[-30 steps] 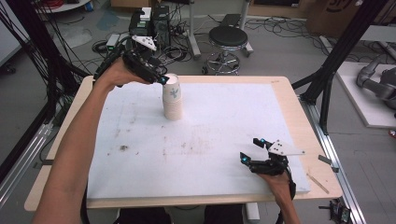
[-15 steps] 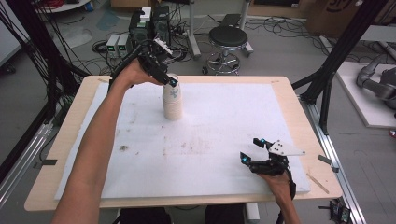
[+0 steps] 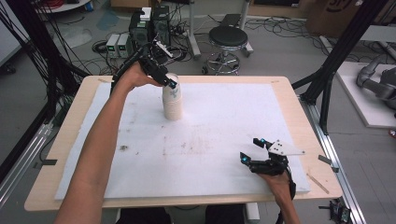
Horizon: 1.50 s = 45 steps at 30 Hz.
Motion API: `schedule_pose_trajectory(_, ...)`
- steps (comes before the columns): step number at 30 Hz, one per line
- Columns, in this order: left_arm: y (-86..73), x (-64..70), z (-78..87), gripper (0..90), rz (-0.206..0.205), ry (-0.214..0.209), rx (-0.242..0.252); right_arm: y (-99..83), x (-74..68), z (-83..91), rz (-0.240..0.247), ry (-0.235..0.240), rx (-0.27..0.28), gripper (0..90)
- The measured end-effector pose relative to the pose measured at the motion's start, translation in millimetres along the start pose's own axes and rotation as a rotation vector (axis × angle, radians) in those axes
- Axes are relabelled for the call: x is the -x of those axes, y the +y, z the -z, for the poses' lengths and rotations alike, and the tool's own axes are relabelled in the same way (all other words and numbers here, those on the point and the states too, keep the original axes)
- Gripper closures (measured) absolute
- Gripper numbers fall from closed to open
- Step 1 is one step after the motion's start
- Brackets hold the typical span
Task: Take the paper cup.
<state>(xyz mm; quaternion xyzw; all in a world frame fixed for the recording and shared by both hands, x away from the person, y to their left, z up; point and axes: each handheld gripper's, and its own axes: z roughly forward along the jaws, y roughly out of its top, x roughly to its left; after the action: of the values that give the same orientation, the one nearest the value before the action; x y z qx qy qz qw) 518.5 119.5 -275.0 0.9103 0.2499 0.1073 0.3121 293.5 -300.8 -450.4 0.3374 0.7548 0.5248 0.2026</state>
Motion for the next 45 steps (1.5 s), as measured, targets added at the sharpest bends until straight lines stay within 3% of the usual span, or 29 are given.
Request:
schedule_pose_trajectory(4,0.3,1.0,0.6,35.2,-0.012,-0.014,-0.001,0.1,-0.2,-0.1,-0.001,0.004,-0.005,17.0)
schedule_pose_trajectory(10,0.4,1.1,1.6,35.5,-0.007,-0.009,-0.007,0.3,0.3,-0.6,-0.002,0.001,-0.005,17.0)
schedule_pose_trajectory(19,4.0,1.7,12.4,35.8,0.013,0.002,0.022,0.5,0.2,-1.0,-0.002,0.001,-0.011,17.0)
schedule_pose_trajectory(26,16.8,2.8,42.4,36.1,0.02,0.013,0.088,0.5,0.1,-0.9,-0.006,0.002,-0.01,17.0)
schedule_pose_trajectory(35,33.5,11.0,90.8,36.3,-0.014,0.033,0.166,0.5,0.4,-0.9,0.0,0.002,-0.011,17.0)
schedule_pose_trajectory(41,35.0,17.1,109.1,36.5,-0.035,0.016,0.215,0.4,0.1,-1.1,0.003,0.0,-0.009,17.0)
schedule_pose_trajectory(45,29.0,23.6,115.8,36.5,-0.046,-0.019,0.262,0.4,0.1,-1.0,0.003,0.001,-0.01,17.0)
